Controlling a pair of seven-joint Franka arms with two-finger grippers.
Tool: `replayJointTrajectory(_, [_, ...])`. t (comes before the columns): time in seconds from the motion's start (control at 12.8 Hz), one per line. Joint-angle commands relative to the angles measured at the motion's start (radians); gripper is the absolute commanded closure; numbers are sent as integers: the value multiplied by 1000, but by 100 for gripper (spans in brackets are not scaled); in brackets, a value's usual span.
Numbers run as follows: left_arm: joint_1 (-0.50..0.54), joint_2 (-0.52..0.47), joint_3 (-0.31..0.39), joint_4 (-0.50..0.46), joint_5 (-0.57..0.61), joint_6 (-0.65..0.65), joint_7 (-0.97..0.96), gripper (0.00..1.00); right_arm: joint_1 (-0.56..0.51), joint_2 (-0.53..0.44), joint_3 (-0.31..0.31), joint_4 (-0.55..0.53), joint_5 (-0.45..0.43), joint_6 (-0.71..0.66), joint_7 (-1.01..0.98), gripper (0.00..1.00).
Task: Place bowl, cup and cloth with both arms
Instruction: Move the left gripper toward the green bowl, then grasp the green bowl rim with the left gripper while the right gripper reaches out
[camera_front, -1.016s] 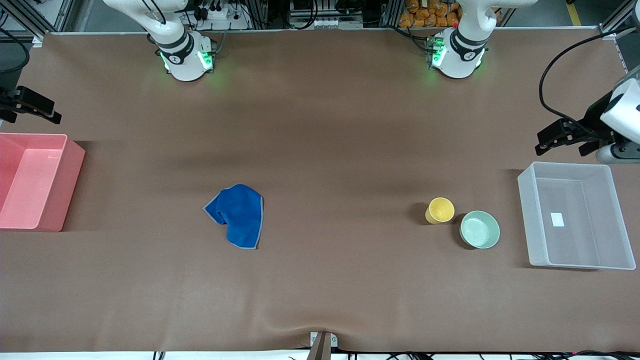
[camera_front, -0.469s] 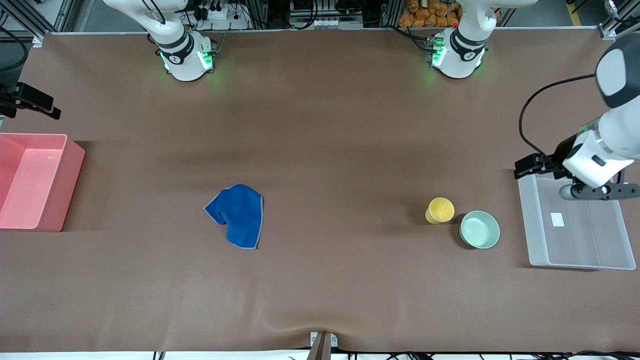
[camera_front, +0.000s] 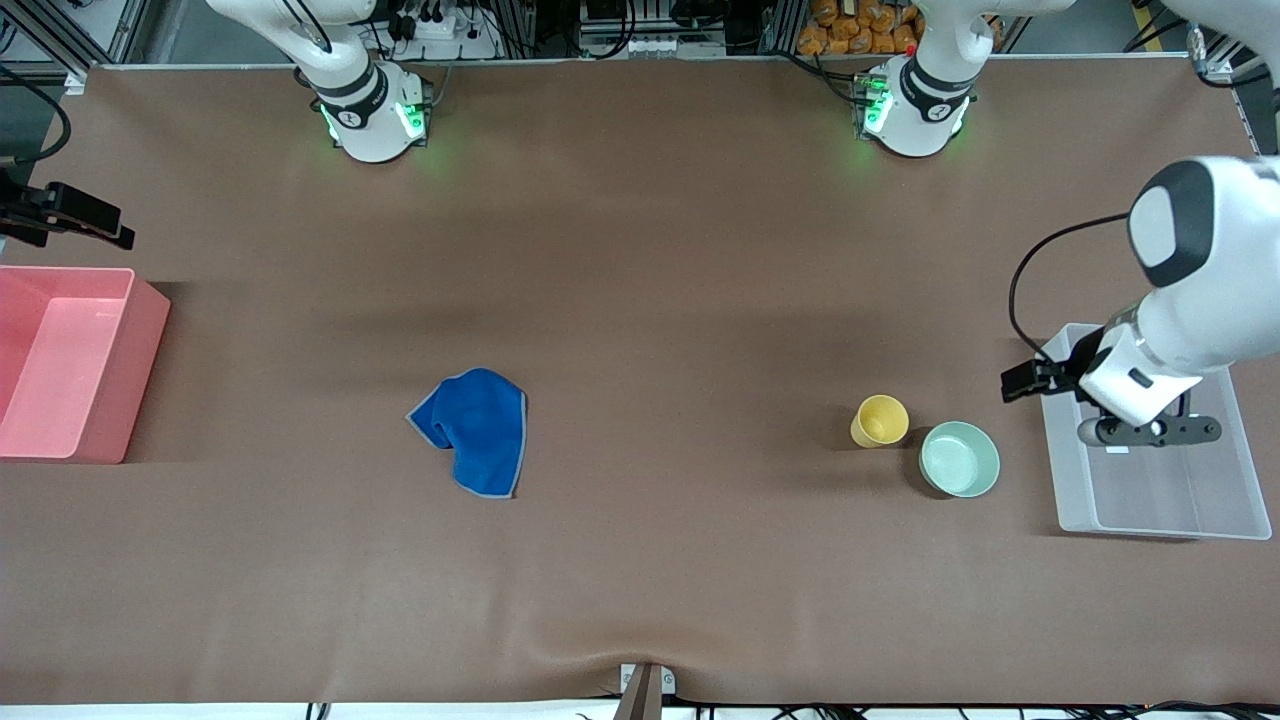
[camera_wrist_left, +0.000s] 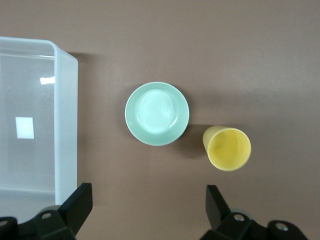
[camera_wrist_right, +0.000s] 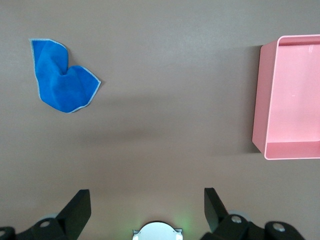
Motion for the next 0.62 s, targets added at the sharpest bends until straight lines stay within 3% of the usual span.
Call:
replayJointTrajectory(0.0, [13, 67, 2, 7, -18, 70, 25, 0, -10, 35, 14, 14, 7, 0, 11, 0])
replayJointTrajectory(0.23, [21, 144, 2, 10, -19, 164, 23, 0, -18, 69, 14, 16, 85, 2, 5, 0])
replayJointTrajectory(0.55, [38, 248, 3, 13, -14, 297, 23, 0, -15, 169, 14, 17, 86, 80, 2, 0])
